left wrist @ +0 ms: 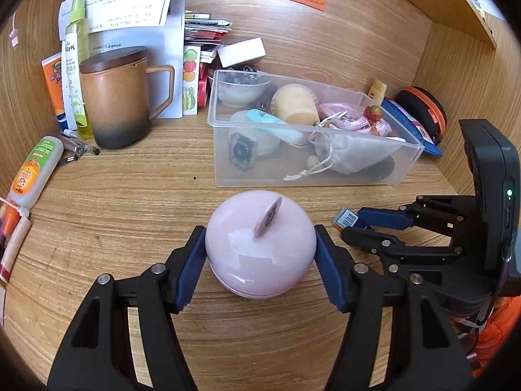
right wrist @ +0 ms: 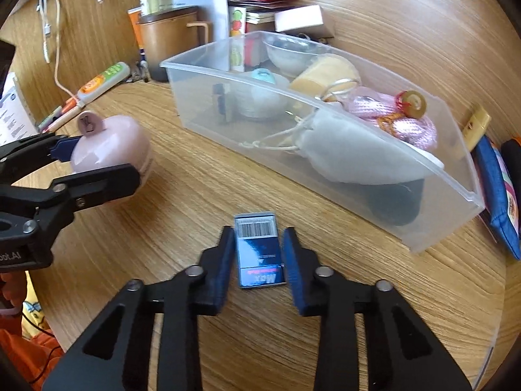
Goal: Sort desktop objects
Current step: 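Grasp the pink round lidded container with the left gripper while the right grasps the blue Max card, then carry the pink container and blue card over the clear bin with both grippers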
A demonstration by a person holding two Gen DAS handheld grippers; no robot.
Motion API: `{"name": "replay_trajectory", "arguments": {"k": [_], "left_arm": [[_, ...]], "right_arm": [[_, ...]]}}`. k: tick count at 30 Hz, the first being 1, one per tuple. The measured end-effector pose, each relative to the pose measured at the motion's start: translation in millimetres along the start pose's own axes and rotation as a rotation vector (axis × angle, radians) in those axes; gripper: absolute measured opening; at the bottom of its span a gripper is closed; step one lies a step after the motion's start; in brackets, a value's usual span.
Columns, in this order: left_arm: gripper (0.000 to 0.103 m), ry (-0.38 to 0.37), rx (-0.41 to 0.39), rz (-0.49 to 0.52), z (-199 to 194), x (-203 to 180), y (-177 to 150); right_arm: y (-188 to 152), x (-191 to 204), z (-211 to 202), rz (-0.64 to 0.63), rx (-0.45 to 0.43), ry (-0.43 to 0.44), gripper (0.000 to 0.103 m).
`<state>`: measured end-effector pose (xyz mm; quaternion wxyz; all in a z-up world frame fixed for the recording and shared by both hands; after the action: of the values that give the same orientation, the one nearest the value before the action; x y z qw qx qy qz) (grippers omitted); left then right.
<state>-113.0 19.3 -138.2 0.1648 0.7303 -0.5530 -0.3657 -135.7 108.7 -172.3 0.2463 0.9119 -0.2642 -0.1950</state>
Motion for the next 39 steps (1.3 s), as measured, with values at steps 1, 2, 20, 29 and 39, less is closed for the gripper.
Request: {"name": "replay_trajectory", "arguments": {"k": [1, 2, 20, 29, 39], "left_arm": [[0.064, 0.000, -0.001, 0.001, -0.1, -0.8, 0.0], [0.064, -0.001, -0.001, 0.003, -0.3, -2.1, 0.1], [0.064, -0.039, -0.041, 0.024, -13.6, -31.8, 17.6], [0.064, -0.066, -0.070, 0.034, -16.8, -50.0, 40.6], [0.064, -0.080, -0.087, 0.020, -4.1, -57.9, 72.2]], "right_arm": [[0.0, 0.0, -0.3, 0.001, -0.001, 0.002, 0.024], [-0.2, 0.4, -0.3, 0.006, -0.001, 0.007, 0.024], [0.9, -31.1, -57.3, 0.114, -0.137, -0.013, 0.024], [8.0, -60.2, -83.6, 0.171, -0.211, -0.045, 0.024], [23.5, -90.8, -89.6, 0.223, -0.257, -0.074, 0.024]]}}
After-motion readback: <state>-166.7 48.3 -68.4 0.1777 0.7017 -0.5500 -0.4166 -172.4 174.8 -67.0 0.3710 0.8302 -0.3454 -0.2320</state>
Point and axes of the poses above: each gripper's, at about its wrist camera, not at the fingertips, and z roughly the way its jaws point, x to its left, y to its top, the point moved 10 cm from there along z, roughly the way its jaws point, and after that the axes turned 15 degrees about -z, right-handed, at the moved point
